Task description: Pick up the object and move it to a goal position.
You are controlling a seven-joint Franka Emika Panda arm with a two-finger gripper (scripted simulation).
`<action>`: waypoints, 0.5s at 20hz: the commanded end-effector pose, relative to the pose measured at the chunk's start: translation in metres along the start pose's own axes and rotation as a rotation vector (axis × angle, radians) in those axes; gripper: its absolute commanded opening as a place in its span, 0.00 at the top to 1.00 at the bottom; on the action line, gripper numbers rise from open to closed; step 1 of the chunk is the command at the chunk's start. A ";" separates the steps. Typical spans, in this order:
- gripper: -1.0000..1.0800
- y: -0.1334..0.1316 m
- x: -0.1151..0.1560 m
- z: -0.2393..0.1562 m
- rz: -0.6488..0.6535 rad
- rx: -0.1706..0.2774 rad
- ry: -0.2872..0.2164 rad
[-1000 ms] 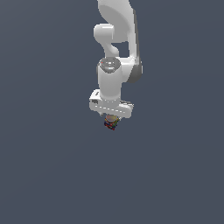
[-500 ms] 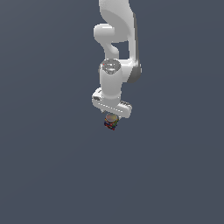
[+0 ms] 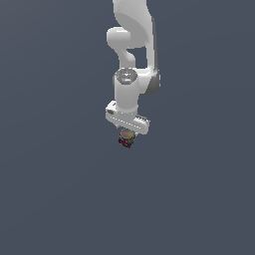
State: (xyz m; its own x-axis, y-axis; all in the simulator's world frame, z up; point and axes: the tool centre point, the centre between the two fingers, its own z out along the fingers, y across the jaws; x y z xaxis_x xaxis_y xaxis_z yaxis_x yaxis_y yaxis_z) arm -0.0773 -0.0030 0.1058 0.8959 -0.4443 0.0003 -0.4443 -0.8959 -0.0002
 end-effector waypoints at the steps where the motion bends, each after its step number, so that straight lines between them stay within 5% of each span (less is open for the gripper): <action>1: 0.04 0.000 0.000 0.006 0.000 0.000 -0.001; 10: 0.04 0.001 -0.001 0.043 0.004 0.000 0.000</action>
State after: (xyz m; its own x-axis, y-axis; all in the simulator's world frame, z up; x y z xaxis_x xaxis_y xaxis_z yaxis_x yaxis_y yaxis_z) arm -0.0792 -0.0030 0.0673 0.8942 -0.4476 -0.0009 -0.4476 -0.8942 0.0008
